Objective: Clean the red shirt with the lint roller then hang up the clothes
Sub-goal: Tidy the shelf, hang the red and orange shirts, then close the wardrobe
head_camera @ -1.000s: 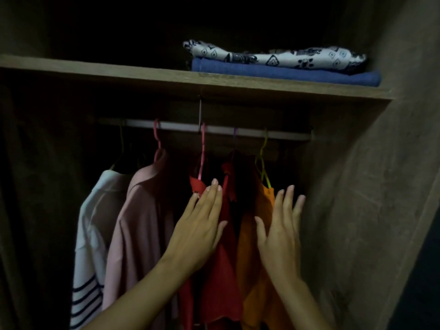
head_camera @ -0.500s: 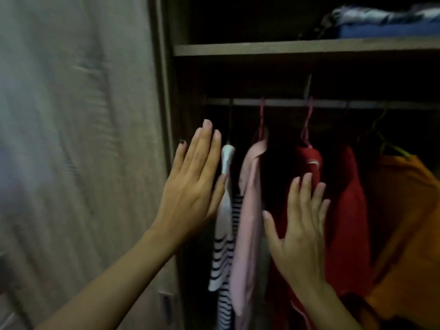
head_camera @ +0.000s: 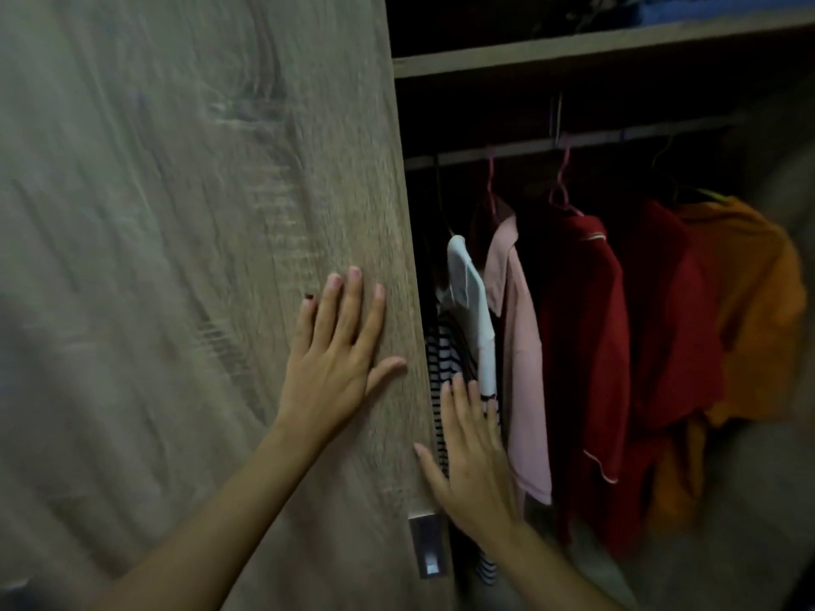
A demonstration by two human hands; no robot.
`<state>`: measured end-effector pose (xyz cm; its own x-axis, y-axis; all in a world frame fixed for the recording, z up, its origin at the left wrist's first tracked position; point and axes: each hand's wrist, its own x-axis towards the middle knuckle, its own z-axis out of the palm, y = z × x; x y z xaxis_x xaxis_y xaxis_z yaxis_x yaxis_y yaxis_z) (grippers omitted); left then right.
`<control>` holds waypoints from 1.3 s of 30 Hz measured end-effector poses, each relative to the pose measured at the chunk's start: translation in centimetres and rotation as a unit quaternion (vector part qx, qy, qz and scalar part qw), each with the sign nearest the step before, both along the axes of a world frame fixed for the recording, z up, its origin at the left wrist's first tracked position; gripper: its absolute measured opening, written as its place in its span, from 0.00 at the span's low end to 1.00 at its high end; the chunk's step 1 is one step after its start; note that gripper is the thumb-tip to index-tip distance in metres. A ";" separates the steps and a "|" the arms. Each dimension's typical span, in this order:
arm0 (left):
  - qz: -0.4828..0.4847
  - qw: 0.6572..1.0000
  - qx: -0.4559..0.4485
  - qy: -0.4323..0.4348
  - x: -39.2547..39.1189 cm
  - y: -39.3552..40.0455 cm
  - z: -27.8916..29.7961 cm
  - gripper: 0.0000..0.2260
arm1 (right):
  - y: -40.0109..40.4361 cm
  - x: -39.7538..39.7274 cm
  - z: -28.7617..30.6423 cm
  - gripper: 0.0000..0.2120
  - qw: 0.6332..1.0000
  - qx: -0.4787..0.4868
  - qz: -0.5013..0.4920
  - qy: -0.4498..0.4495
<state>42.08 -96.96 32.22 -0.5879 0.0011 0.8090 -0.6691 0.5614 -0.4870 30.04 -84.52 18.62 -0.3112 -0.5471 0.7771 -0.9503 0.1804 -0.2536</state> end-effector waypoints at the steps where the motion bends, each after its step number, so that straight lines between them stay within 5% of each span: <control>1: -0.001 1.000 -0.011 0.006 -0.2 -0.2 -0.1 0.36 | 0.0 -0.1 -0.2 0.38 1.000 0.007 -0.008 -0.004; 19: -0.096 0.992 -0.042 0.074 -9.4 5.1 -0.6 0.32 | 3.7 -2.6 -4.7 0.41 0.995 0.011 -0.100 -0.007; 31: -0.219 0.975 0.025 0.004 -18.3 12.3 0.2 0.29 | 7.8 -10.7 -5.6 0.45 0.986 0.026 -0.153 -0.062; 39: -0.159 0.985 -0.058 -0.024 -23.6 14.3 -2.0 0.32 | 12.4 -18.8 -6.1 0.42 0.983 0.044 -0.169 -0.057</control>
